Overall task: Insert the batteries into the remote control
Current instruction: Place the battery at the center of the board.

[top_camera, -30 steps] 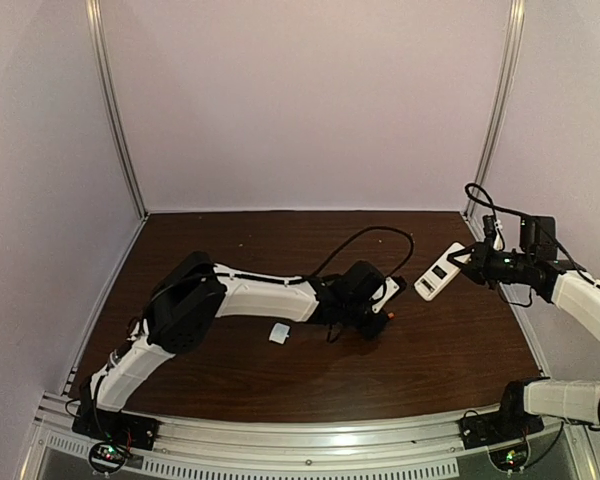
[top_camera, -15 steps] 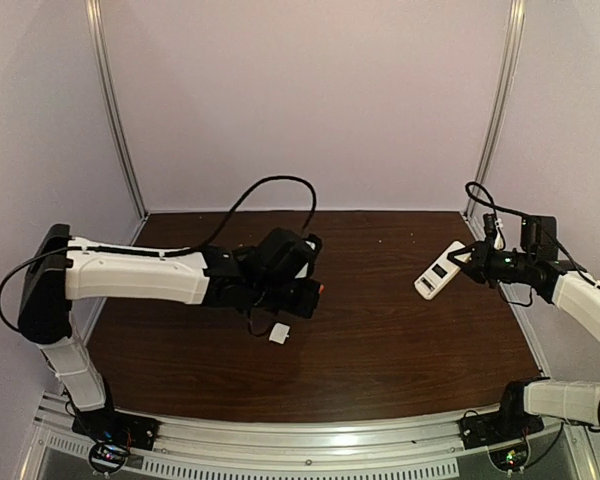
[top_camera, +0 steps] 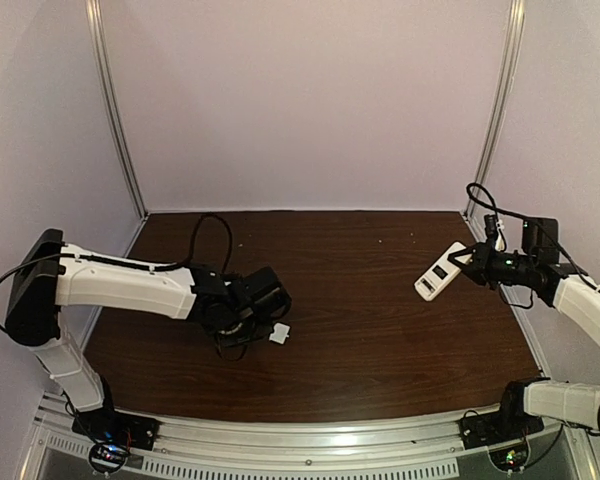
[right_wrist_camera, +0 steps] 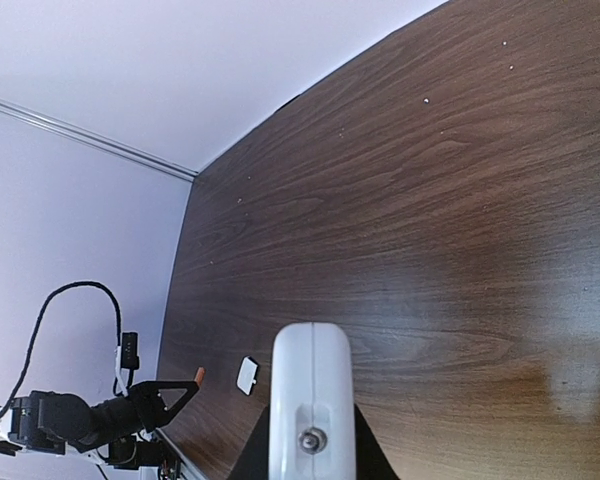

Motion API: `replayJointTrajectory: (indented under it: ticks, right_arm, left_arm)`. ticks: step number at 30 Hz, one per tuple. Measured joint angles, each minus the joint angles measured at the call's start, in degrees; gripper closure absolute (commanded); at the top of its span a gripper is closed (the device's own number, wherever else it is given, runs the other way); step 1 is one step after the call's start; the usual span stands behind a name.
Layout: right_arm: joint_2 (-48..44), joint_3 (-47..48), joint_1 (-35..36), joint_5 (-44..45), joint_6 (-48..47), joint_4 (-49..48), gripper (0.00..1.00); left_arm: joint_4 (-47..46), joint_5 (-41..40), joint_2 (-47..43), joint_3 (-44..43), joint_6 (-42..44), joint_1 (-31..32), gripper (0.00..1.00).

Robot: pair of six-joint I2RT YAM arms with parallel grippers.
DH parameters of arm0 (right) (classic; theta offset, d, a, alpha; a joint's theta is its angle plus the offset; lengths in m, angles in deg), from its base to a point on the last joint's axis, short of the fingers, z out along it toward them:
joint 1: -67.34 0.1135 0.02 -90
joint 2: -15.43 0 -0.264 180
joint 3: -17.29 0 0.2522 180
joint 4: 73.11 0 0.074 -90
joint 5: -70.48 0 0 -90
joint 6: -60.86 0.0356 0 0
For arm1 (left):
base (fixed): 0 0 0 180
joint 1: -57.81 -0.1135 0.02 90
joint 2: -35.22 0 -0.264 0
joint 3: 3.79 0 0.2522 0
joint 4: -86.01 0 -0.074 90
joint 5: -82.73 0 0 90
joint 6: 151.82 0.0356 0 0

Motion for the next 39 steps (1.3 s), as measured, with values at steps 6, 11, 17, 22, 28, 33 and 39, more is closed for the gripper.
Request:
replayJointTrajectory:
  ticks: [6, 11, 17, 22, 28, 33, 39]
  right_arm:
    - [0.0, -0.2, 0.1, -0.1, 0.0, -0.2, 1.0]
    - [0.0, -0.2, 0.2, -0.4, 0.0, -0.2, 1.0]
    - [0.0, -0.2, 0.3, -0.6, 0.0, -0.4, 1.0]
    - [0.0, -0.2, 0.4, -0.9, 0.0, -0.7, 1.0]
    - [0.0, -0.3, 0.5, -2.0, 0.4, -1.9, 1.0]
    - [0.0, -0.4, 0.8, -2.8, 0.5, -2.4, 1.0]
    - [0.0, -0.6, 1.2, -3.5, 0.5, -2.8, 1.0]
  left_arm:
    - [1.6, 3.0, 2.0, 1.5, -9.7, 0.0, 1.0]
    - [2.1, 6.0, 5.3, 2.0, -13.8, 0.0, 1.0]
    - [2.3, 7.4, 7.1, 0.5, -16.6, 0.0, 0.95]
    - [1.7, 8.6, 8.2, 0.3, -18.0, 0.0, 0.87]
    - [1.2, 9.4, 8.7, -0.6, -17.9, -0.1, 0.72]
    - [0.9, 9.9, 9.1, -1.4, -16.9, -0.1, 0.64]
    - [0.9, 10.0, 8.4, -1.6, -12.0, -0.1, 0.31]
